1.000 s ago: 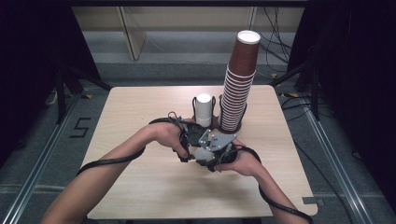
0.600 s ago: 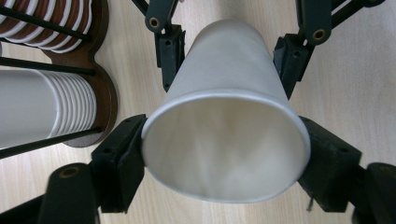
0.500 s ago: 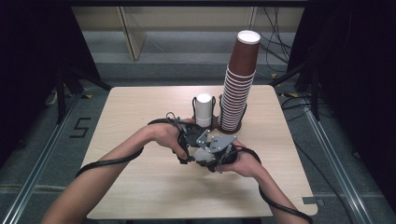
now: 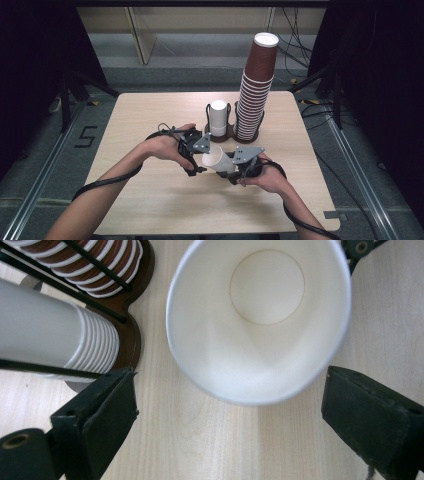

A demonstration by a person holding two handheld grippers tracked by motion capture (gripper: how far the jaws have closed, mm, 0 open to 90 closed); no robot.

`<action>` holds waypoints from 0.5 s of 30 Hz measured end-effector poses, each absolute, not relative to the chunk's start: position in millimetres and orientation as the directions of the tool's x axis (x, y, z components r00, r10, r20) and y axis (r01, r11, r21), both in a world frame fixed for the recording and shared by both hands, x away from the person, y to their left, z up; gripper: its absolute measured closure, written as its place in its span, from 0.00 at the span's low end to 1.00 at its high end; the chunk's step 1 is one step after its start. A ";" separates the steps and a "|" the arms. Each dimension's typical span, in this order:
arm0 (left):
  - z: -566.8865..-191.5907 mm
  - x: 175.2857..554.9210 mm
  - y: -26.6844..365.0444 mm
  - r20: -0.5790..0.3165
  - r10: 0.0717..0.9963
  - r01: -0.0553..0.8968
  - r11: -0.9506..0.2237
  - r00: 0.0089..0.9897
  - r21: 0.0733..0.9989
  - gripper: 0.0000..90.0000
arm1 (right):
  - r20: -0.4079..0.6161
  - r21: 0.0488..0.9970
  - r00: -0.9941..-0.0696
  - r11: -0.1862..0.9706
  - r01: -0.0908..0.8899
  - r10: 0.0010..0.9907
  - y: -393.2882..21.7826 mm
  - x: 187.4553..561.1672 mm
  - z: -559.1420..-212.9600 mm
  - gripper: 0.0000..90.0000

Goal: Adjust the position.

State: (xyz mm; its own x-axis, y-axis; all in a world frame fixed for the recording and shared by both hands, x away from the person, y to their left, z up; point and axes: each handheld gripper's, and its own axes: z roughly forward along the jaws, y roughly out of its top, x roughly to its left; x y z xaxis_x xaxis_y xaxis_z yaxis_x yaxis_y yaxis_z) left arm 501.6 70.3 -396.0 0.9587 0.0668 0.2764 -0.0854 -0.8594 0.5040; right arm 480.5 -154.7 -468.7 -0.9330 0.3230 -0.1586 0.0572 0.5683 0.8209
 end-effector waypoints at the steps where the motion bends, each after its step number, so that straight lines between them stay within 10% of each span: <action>1: -396.5 501.5 72.9 0.271 0.081 -0.073 -0.856 0.959 0.512 0.08 | -0.169 0.828 -0.932 0.560 0.044 0.322 -156.7 481.4 -468.6 0.37; 15: -412.5 491.9 90.9 0.261 0.241 0.006 -0.745 0.935 0.667 0.09 | -0.115 0.899 -0.874 0.423 0.110 0.473 -182.7 478.4 -468.0 0.37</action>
State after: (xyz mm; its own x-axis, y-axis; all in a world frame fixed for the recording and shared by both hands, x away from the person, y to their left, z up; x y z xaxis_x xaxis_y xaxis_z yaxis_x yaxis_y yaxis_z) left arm 491.9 90.9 -412.5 0.9346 0.2411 0.2614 0.0056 -0.7449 0.6671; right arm 478.4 -182.7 -468.0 -0.8737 0.4727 -0.1152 0.1101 0.4228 0.8995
